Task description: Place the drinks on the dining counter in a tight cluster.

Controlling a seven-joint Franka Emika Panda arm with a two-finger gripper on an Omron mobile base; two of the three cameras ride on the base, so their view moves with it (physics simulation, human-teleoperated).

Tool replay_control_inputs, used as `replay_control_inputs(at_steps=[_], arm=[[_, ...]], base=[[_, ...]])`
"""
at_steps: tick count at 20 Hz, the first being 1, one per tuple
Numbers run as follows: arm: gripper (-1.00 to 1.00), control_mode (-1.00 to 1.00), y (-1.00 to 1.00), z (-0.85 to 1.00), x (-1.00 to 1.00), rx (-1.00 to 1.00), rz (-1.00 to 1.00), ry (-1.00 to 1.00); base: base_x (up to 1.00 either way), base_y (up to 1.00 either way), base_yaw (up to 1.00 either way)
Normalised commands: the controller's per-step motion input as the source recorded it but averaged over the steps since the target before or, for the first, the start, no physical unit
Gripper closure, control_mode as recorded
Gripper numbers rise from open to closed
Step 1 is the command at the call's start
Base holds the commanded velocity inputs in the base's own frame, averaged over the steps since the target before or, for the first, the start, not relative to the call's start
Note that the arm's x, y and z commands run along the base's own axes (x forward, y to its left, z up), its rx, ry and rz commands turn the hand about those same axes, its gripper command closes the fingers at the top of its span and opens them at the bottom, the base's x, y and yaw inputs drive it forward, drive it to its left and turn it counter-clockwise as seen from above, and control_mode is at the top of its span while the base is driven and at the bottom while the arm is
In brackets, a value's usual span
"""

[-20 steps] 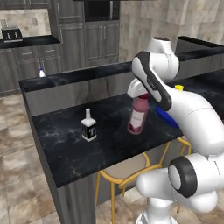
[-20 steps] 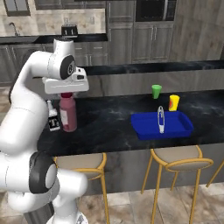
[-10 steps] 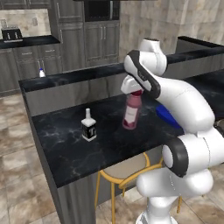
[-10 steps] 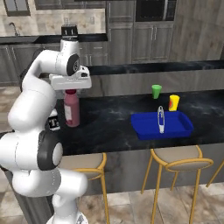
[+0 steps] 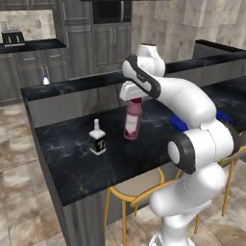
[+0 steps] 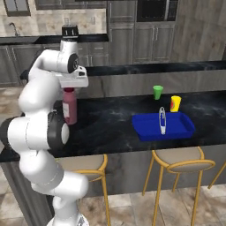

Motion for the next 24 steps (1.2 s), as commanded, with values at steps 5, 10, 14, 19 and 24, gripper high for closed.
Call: replay_control_inputs(at_steps=[5,10,14,19,24], arm=[[1.0,-1.0,0.29,-0.29,0.73,0.0,-0.04,0.01],[1.0,-1.0,0.14,-0.24,0.72,0.0,-0.1,0.0],[1.0,-1.0,0.06,-0.26,0.79,-0.01,-0.16,0.0],[1.0,-1.0,0.16,-0.3,0.45,-0.02,-0.12,0.01],[1.0,-1.0,0.04,-0.07,-0.06,0.0,-0.01,0.05]], base=[[0.0,0.0,0.0],[0.0,0.0,0.0],[0.0,0.0,0.0],[0.0,0.0,0.0],[0.0,0.0,0.0]])
